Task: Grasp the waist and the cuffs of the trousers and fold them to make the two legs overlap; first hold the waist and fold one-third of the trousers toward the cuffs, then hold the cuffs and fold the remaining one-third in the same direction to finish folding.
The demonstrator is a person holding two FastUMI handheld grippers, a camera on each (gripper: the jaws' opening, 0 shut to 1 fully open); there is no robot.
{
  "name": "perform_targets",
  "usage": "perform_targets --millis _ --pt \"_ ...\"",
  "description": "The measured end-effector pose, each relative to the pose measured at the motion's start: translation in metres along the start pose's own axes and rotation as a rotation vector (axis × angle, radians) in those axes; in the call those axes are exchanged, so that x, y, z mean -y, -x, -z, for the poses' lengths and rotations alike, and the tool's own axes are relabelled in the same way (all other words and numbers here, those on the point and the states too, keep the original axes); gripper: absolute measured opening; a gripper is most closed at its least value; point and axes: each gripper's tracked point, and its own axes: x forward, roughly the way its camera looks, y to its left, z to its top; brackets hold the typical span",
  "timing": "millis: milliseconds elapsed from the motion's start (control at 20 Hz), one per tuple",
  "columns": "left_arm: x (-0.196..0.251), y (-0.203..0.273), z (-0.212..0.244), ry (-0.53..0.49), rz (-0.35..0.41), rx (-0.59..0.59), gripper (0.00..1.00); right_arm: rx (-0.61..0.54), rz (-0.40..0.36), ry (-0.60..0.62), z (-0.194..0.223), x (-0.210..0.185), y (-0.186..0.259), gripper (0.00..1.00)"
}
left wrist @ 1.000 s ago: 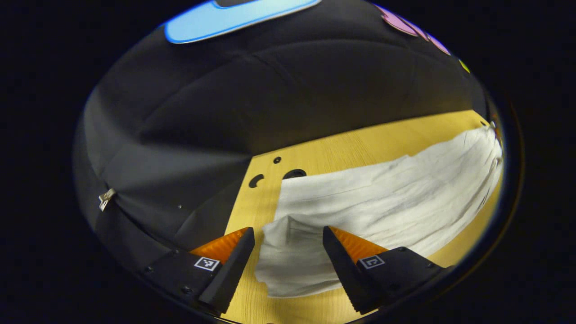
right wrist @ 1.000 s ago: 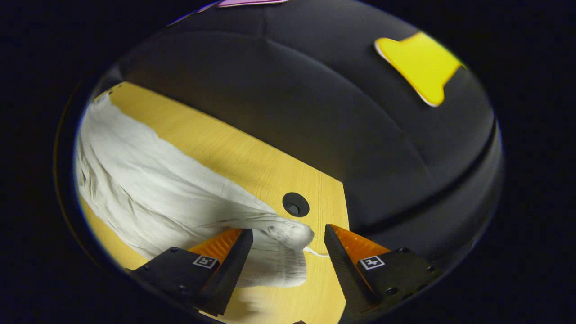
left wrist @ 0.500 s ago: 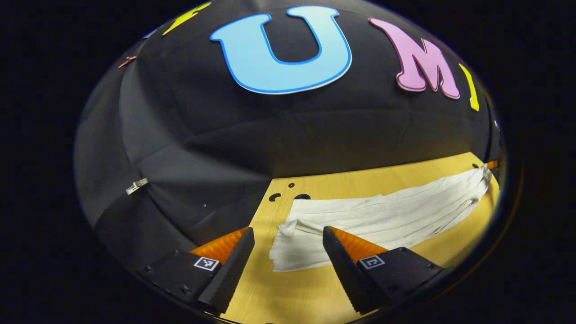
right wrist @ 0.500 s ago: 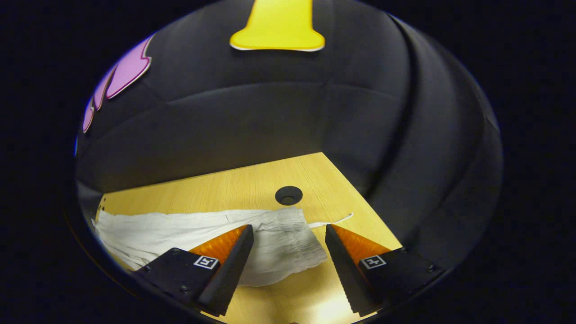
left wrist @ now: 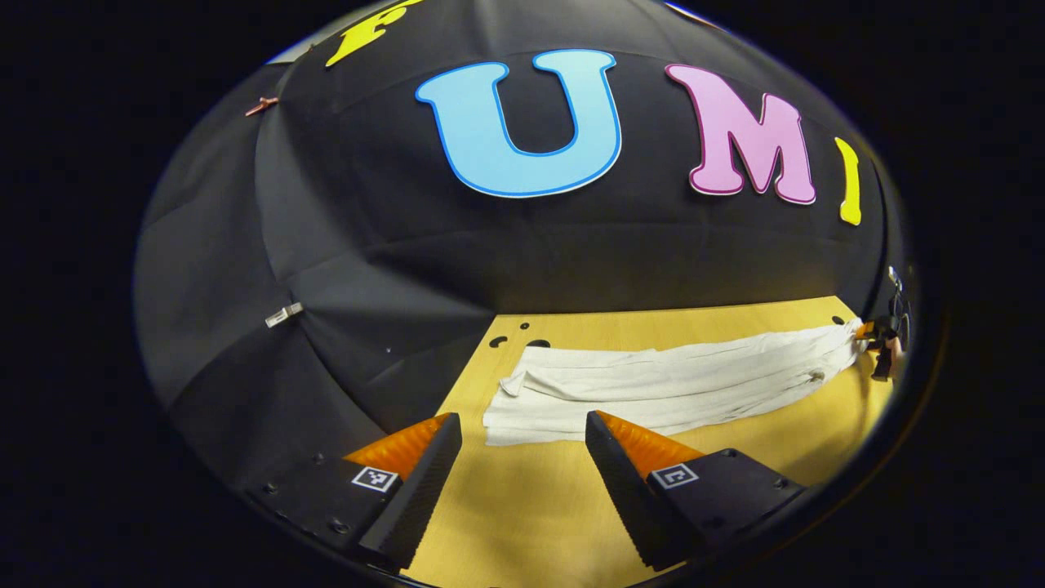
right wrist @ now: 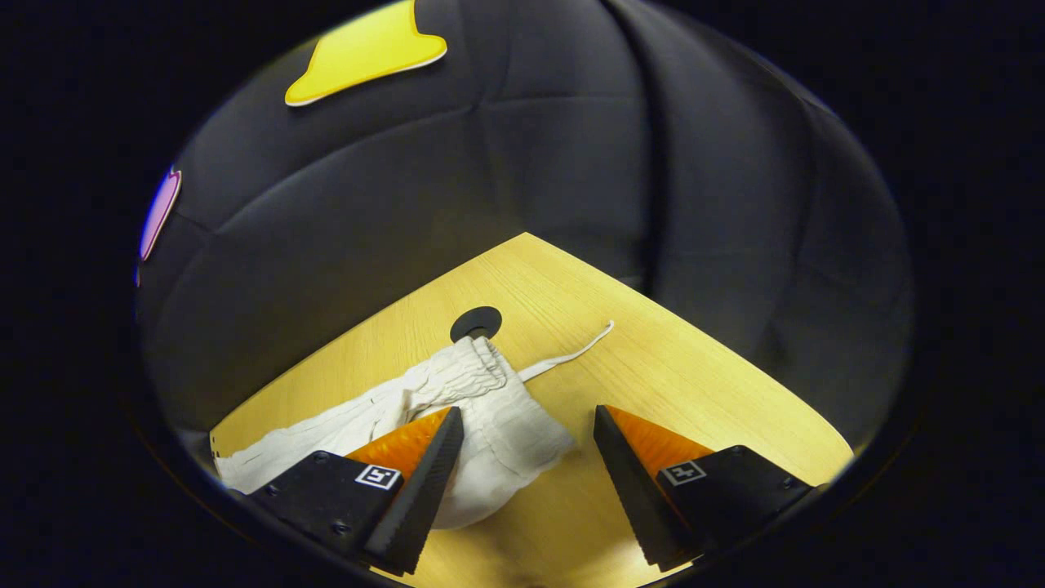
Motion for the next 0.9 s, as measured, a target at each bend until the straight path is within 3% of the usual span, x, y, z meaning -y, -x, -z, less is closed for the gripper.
perform_targets --millis 250,350,450,500,550,650,700,750,900 --pt "0.002 0.015 0.020 0.060 -0.037 -0.028 0.97 0.018 0.037 0.074 0.011 -0.004 -0.004 0.95" --pt "0.004 0.018 0.025 0.041 -0.054 -0.019 0.97 0.018 0.063 0.106 0.017 -0.009 -0.007 0.69" --pt "0.011 0.023 0.038 0.037 -0.057 -0.034 0.97 0.009 0.071 0.092 0.020 -0.011 -0.007 0.58" --pt "0.015 0.026 0.044 0.041 -0.049 -0.044 0.98 0.011 0.064 0.086 0.018 -0.013 -0.006 0.48" --pt "0.018 0.028 0.052 0.045 -0.045 -0.056 0.98 0.024 0.053 0.082 0.013 -0.016 -0.002 0.48" --pt "0.022 0.031 0.065 0.043 -0.046 -0.078 0.98 0.035 0.037 0.115 0.011 -0.019 -0.004 0.19" --pt "0.024 0.033 0.070 0.049 -0.042 -0.086 0.97 0.028 0.017 0.134 0.012 -0.021 -0.001 0.20" --pt "0.026 0.035 0.072 0.053 -0.035 -0.092 0.97 0.026 0.002 0.137 0.013 -0.021 -0.004 0.13" --pt "0.021 0.038 0.073 0.052 -0.045 -0.092 0.97 0.044 -0.026 0.136 0.004 -0.027 0.000 0.10"
